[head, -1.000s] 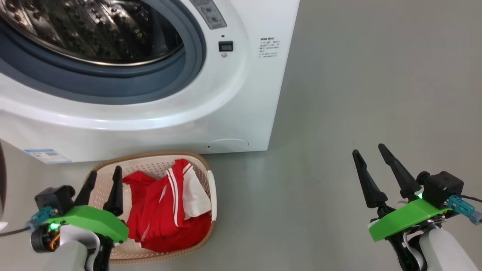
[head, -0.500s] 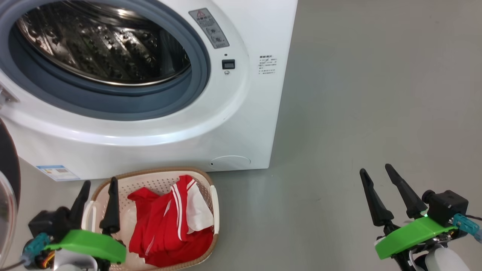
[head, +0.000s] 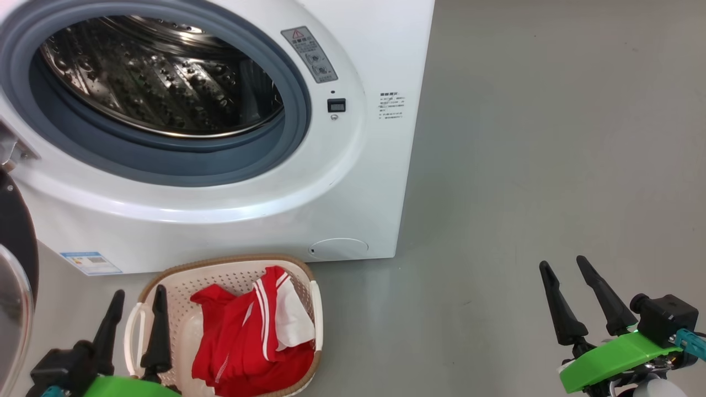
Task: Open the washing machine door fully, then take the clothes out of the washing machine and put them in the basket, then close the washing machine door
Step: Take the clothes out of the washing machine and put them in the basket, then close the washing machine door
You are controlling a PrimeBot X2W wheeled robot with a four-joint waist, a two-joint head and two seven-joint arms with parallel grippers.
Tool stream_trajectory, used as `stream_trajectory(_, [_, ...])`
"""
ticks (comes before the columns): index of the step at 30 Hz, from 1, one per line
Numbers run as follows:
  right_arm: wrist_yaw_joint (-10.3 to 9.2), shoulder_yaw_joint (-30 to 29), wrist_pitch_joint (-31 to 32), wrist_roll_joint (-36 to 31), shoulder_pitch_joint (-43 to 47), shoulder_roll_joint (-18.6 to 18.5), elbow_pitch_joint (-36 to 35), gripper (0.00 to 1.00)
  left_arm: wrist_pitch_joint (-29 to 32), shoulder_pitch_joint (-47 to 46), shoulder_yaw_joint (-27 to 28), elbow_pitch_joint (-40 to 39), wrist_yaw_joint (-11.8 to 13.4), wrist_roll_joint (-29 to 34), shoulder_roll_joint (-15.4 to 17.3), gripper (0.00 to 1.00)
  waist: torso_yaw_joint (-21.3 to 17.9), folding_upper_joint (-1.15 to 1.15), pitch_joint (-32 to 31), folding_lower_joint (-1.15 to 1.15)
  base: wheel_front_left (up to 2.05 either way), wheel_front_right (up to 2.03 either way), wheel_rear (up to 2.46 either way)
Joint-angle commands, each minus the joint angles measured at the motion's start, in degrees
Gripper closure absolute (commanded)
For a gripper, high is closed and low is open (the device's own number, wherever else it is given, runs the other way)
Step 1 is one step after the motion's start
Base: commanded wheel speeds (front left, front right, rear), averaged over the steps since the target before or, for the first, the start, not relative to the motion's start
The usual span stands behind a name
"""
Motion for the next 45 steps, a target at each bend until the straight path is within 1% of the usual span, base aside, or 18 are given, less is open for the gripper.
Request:
stream_trajectory(1, [0.09, 0.64, -0.69, 0.13, 0.65, -0.67, -1.69, 0.00, -0.55, 0.32, 2.49, -2.47, -0.17, 0.69, 0.82, 0.00, 0.02, 0.00, -0.02, 0.00, 0.00, 0.00, 0.00])
stream_trajectory(10, [0.09, -0.03, -0.69, -0.11, 0.35, -0.23, -1.97, 0.00, -0.55, 1.38, 3.27, -4.23, -0.17, 1.60, 0.19, 0.00, 0.06, 0.00, 0.42, 0.00, 0.00, 0.00, 0.00])
stream_trajectory(21, [0.09, 0.21, -0.69, -0.22, -0.06, -0.12, -1.87, 0.00, -0.55, 0.51, 3.02, -4.20, -0.17, 2.54, -0.27, 0.00, 0.14, 0.00, 0.73, 0.00, -0.09, 0.09, 0.00])
stream_trajectory(26, [0.09, 0.18, -0.69, -0.18, 0.02, -0.16, -1.80, 0.00, -0.55, 0.47, 2.97, -4.11, -0.17, 2.65, -0.41, 0.00, 0.25, 0.00, 0.65, 0.00, -0.86, 0.86, 0.00])
stream_trajectory(36, [0.09, 0.14, -0.69, -0.06, 0.20, -0.23, -1.86, 0.00, -0.55, 0.90, 2.40, -5.19, -0.17, 2.31, -0.13, 0.00, 0.59, 0.00, 0.43, 0.00, -1.43, 1.43, 0.00])
stream_trajectory(45, [0.09, 0.30, -0.69, -0.09, 0.44, -0.22, -1.84, 0.00, -0.55, 1.18, 1.89, -5.42, -0.17, 2.34, -0.28, 0.00, 0.88, 0.00, 0.14, 0.00, -0.40, 0.40, 0.00])
